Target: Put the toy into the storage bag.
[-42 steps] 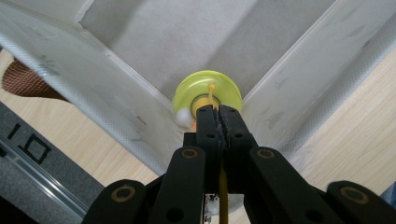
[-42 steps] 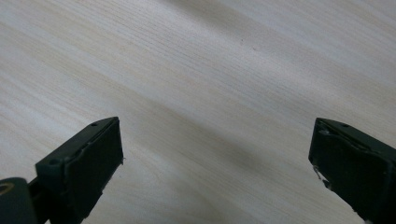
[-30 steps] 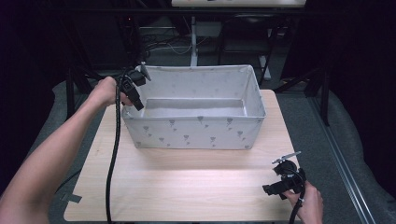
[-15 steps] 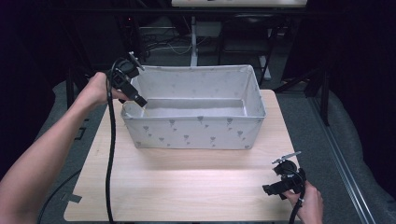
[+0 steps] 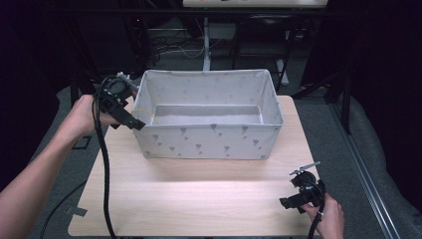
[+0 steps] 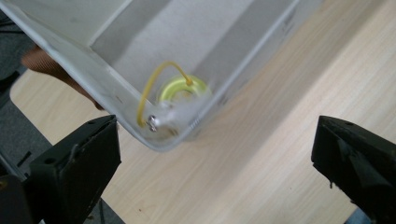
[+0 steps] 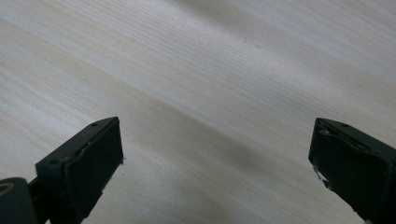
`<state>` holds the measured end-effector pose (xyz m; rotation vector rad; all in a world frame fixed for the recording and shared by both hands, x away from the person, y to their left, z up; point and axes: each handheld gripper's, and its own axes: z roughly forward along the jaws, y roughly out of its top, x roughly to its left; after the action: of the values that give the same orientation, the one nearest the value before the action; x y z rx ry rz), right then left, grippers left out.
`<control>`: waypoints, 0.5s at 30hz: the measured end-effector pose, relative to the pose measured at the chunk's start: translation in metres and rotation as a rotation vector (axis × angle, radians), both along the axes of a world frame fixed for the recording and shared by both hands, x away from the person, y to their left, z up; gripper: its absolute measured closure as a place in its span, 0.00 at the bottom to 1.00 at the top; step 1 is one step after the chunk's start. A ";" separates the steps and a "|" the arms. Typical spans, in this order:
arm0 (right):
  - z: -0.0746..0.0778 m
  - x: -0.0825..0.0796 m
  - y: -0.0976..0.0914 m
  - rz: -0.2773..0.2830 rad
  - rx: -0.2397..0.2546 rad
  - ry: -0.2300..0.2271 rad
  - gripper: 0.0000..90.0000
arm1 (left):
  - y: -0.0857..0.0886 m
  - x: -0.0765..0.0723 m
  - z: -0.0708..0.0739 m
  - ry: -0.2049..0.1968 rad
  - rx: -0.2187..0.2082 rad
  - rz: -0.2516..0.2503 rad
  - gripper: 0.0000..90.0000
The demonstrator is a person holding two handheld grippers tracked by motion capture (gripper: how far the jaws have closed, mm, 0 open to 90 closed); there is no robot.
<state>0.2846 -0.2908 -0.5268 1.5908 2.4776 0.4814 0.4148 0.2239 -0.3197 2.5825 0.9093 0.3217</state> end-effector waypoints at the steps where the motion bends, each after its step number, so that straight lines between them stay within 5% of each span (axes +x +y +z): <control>1: 0.000 0.001 0.000 0.005 -0.009 0.004 0.03 | 0.004 -0.006 -0.005 0.003 0.005 0.002 0.01; 15: 0.000 0.001 0.000 0.009 -0.023 0.004 0.03 | 0.029 -0.037 -0.050 0.034 -0.016 0.042 0.00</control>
<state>0.2852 -0.2911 -0.5273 1.5751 2.4849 0.4498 0.3779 0.2533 -0.3701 2.5647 0.9749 0.2812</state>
